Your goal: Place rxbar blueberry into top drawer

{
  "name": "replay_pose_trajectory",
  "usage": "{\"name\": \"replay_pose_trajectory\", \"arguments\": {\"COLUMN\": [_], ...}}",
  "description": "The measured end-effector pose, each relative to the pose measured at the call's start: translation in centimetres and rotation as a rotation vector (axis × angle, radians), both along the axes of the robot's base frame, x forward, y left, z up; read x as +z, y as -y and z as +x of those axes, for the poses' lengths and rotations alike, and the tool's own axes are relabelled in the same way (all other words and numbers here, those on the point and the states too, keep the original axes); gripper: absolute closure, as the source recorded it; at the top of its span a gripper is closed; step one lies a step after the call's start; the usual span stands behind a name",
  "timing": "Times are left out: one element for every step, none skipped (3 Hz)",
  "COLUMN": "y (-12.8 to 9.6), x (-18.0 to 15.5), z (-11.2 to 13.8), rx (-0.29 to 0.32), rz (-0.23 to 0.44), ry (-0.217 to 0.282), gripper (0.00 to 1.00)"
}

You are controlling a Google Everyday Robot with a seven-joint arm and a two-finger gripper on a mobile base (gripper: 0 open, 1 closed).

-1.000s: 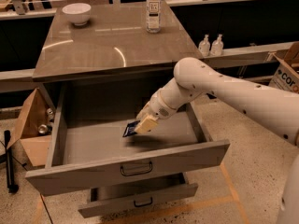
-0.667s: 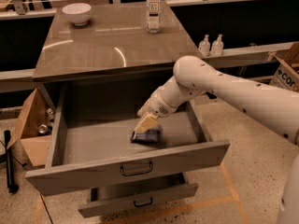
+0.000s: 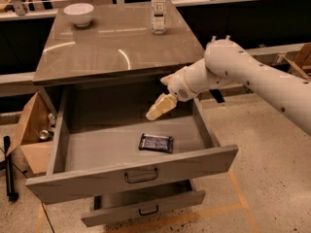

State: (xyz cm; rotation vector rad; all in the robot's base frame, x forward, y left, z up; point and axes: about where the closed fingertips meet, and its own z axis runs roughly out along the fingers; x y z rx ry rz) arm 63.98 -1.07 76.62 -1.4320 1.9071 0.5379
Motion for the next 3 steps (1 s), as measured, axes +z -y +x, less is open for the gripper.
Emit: {"name": "replay_pose_trajectory", "arguments": {"y": [3.6,4.2,4.0], "x": [5.1,6.2,6.1], "z": [3.0,3.6,3.6], "rx": [-0.118,-0.140,-0.137], "rz": [0.030,0.038,0.038], "ry": [0.101,0.123,0.121], "gripper": [0.39,0.47,0.24]}}
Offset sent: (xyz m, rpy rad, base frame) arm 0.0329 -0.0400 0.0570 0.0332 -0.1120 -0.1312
